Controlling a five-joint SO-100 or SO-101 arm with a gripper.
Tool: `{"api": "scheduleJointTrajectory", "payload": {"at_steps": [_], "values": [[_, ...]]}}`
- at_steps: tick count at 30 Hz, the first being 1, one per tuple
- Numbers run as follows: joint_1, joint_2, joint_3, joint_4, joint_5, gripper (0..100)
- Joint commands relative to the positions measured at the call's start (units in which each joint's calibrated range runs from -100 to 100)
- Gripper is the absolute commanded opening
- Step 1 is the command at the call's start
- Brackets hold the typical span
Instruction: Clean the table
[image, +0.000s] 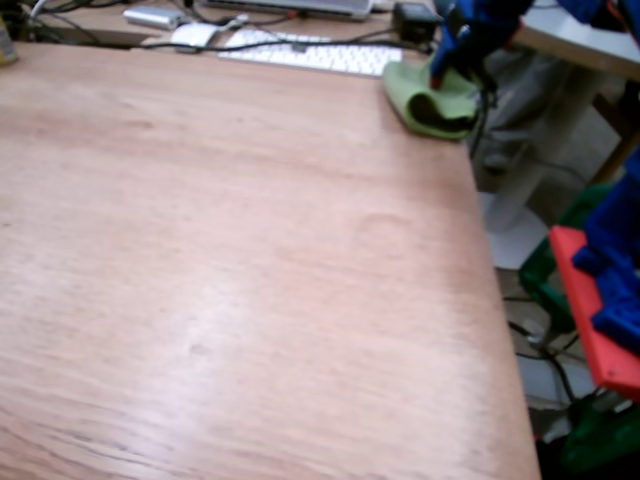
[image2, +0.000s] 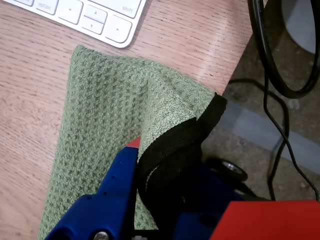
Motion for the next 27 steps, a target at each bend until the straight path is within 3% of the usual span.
{"api": "scheduleJointTrajectory", "payload": {"at_steps": [1,3,7,11,13,18,22,24,27], "values": [[2.52,-14.76,0.89,1.59,0.78,1],[-2.56,-35.51,1.45,1.59,3.52,1],[-31.66,-60.12,0.79,1.59,4.2,1],[-64.49,-67.07,0.22,0.28,4.25,1],[-76.5,-64.41,-3.83,-0.71,4.25,1],[-78.36,-26.85,-30.54,-23.04,5.57,1],[-78.87,-8.32,-30.83,-41.92,8.6,1],[-79.04,-4.81,-30.64,-40.69,7.96,1],[-78.87,-5.24,-30.26,-22.14,5.86,1]]}}
